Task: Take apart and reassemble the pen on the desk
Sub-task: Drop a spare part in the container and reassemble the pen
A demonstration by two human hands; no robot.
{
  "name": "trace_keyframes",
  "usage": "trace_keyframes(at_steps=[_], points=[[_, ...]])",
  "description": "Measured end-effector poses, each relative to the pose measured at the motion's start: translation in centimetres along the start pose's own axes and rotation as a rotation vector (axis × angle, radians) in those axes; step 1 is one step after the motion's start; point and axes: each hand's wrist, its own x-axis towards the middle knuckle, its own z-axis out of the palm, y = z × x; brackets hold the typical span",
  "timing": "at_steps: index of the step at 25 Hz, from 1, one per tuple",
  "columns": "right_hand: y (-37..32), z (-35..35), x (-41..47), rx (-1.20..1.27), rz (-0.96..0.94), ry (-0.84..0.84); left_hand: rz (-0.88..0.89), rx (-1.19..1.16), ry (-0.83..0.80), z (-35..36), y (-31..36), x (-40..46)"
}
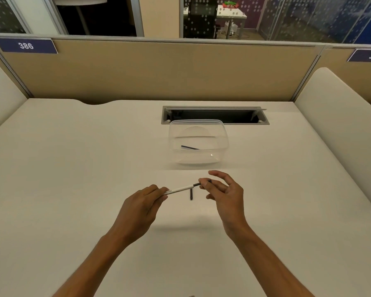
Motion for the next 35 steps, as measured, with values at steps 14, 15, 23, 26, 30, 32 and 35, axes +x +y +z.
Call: trace_keyframes(at_steps=[14,15,23,26,30,32,35], points=[[1.0,2.2,-0.8,0.024,-0.001,0.101,-0.027,-0.085,0.037,0.6,0.3,0.0],[1.1,2.3,-0.8,0.010,-0.001,0.107,-0.025,-0.088,0.038,0.6,0.3,0.0],[3.7,2.2,-0.5,-0.246,-0.177,0.109,-0.059,-0.143,0.072,1.0,-0.1,0.0],[5.5,1.4,1.8,-0.589,-0.078,0.121,-0.072,-0.185,0.068,1.2,-0.3,-0.2],[7.4,1.3,4.3,-1.077,0.031,-0.009,-0.108,-0.206,0.059,1.1,-0.1,-0.4],[8.1,1.8,4.9,-1.161,0.009,0.007,-0.118,-0.193,0.060,1.0,-0.1,-0.6],[8.5,2.0,5.2,-1.200,-0.012,0.024,-0.138,-0.157,0.065,0.9,-0.2,-0.7]])
